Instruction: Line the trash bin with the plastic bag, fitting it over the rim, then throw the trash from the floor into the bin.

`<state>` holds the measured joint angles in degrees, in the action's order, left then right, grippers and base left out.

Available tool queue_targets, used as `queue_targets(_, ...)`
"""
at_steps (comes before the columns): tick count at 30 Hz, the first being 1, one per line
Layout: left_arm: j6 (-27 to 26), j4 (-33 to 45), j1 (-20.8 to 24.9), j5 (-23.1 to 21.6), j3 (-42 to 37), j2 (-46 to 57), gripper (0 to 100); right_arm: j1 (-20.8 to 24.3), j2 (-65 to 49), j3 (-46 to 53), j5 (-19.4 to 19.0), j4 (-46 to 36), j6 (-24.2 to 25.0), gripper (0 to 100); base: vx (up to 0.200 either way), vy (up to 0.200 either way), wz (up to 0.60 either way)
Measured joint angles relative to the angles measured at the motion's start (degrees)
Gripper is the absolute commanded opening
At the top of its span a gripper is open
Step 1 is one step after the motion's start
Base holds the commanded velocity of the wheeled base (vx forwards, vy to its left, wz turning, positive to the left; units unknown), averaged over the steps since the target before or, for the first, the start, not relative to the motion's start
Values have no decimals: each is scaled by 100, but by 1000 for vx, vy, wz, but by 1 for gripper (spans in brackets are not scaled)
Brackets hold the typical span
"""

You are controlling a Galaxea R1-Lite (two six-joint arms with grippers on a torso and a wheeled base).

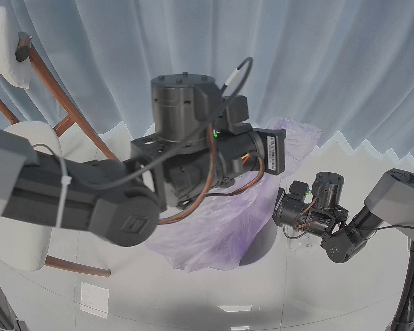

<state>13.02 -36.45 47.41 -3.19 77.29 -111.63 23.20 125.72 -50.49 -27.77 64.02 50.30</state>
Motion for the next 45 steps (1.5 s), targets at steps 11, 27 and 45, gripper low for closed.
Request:
queue_targets(11,121,262,-87,341,829,-1003,0,-313,-149,468,368,388,-1106,0,0,0,0)
queue_targets(27,149,268,-122,929,914,-957,0,-1053,-1125,1657,513,-151,-1976,0,0,0,0)
queue_targets(45,156,235,101,1175,984,-1031,0,1552,-423,3187,1209,1896,-2143,0,0,0,0)
